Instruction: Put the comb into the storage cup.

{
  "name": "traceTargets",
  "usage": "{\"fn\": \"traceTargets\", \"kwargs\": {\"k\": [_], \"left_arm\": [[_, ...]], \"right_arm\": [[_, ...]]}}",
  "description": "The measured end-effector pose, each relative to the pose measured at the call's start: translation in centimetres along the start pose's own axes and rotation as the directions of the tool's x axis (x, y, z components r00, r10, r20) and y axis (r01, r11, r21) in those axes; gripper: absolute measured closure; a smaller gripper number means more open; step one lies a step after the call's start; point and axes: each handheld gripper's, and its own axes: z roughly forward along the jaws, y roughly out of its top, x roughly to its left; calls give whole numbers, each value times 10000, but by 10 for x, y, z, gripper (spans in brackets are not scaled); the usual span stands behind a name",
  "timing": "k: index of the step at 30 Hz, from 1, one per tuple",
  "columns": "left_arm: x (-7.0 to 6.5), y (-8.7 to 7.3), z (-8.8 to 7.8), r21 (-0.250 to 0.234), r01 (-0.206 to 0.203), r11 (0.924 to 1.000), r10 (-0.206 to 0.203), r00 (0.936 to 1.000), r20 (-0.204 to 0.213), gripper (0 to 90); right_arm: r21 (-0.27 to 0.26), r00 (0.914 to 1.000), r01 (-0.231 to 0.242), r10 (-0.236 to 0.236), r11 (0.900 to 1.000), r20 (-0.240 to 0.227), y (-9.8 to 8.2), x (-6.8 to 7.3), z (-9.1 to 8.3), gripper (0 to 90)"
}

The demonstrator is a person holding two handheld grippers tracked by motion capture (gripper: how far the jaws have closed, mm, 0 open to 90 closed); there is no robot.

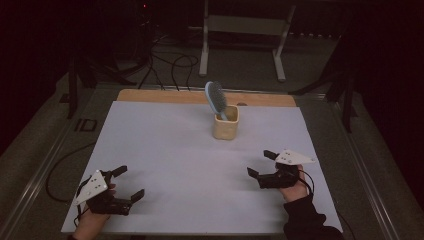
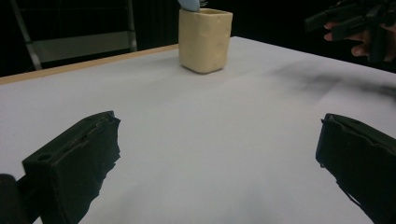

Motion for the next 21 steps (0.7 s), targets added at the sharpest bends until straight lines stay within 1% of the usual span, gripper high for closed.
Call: {"fn": "traceTargets", "kwargs": {"k": [2,4,8,10,12,14,16,18,19,21], "left_arm": [[0,0,0,8,-16,10000,16,10000,8,0],[0,0,0,7,-20,10000,20,10000,1,0],[0,0,0,3,-7,10000,7,10000,10,0],[0,0,0,8,-11,10000,11,10000,2,0],[0,0,0,8,-9,10000,9,10000,11,0],[0,0,0,9,-9,10000,9,10000,12,0],[0,0,0,6,-18,10000,18,10000,13,0],[0,0,0,2,-13,10000,13,10000,21,0],[0,0,0,7,-1,10000,1,10000,10,0],[0,0,0,9,-7,10000,7,10000,15,0]], "right_arm": [[76,9999,87,-88,9999,119,-5,0,-3,92],[174,10000,-18,17,9998,76,-10,0,-5,92],[375,9998,-152,147,9992,141,-21,0,-8,92],[312,9997,-212,209,9993,115,-25,0,-10,92],[399,9995,-193,182,9990,273,-28,1,-12,92],[340,9991,-305,295,9990,307,-31,0,-15,92],[435,9985,-437,422,9981,353,-34,0,-17,92],[386,9984,-399,382,9985,422,-36,-1,-19,92],[467,9978,-519,498,9976,434,-39,-1,-22,92],[510,9977,-522,499,9973,460,-41,-1,-23,92]]}}
